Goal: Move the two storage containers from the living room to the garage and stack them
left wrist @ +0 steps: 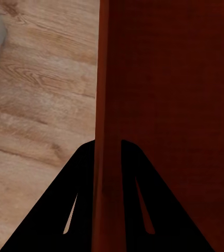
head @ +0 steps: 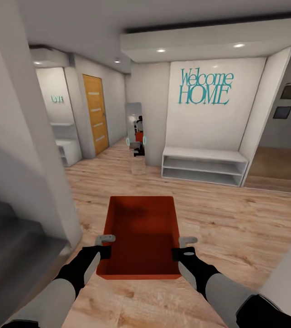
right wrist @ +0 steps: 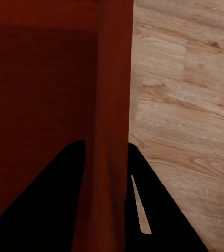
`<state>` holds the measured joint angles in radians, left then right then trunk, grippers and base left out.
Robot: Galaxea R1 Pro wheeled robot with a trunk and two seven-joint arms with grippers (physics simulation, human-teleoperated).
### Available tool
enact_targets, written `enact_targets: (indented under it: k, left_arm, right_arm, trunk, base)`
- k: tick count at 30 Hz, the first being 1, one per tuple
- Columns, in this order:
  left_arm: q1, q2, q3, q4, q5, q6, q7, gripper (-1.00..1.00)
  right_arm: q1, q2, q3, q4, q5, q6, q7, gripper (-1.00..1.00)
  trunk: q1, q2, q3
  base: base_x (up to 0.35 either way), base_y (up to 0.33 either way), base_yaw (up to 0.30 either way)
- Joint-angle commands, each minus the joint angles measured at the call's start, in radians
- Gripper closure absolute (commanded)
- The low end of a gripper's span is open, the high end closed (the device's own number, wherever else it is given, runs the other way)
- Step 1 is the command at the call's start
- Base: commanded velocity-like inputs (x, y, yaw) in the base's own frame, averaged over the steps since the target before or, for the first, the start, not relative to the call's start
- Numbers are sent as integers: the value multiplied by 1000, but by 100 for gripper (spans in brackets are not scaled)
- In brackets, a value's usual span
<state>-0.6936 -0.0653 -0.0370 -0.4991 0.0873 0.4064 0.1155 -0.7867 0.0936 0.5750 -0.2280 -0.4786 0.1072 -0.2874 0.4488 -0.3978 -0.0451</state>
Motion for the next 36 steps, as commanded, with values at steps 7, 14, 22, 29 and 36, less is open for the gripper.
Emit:
enact_targets:
  k: [7, 14, 22, 29, 36]
  left_arm:
    - [-1, 0, 18, -7, -28, 8, 12, 100]
    - [-1, 0, 19, -7, -28, 8, 12, 100]
    - [-1, -1, 18, -7, -28, 8, 12, 100]
    - [-1, 0, 18, -7, -28, 8, 12, 100]
    - [-1, -1, 18, -7, -28, 8, 12, 100]
  right_arm:
    - [0, 0, -7, 1, -6, 6, -32, 100]
    - [0, 0, -7, 1, -6, 6, -32, 100]
    - [0, 0, -7, 1, -6, 6, -32, 100]
    - [0, 0, -7, 1, -6, 6, -32, 100]
    - [0, 0, -7, 1, -6, 6, -32, 100]
  trunk:
    - [1, -2, -2]
    - [1, -2, -2]
    - [1, -2, -2]
    - [1, -2, -2]
    - [1, -2, -2]
  base:
    - [323, 0, 2]
    - [323, 0, 0]
    - [323, 0, 0]
    - [323, 0, 0]
    - [323, 0, 0]
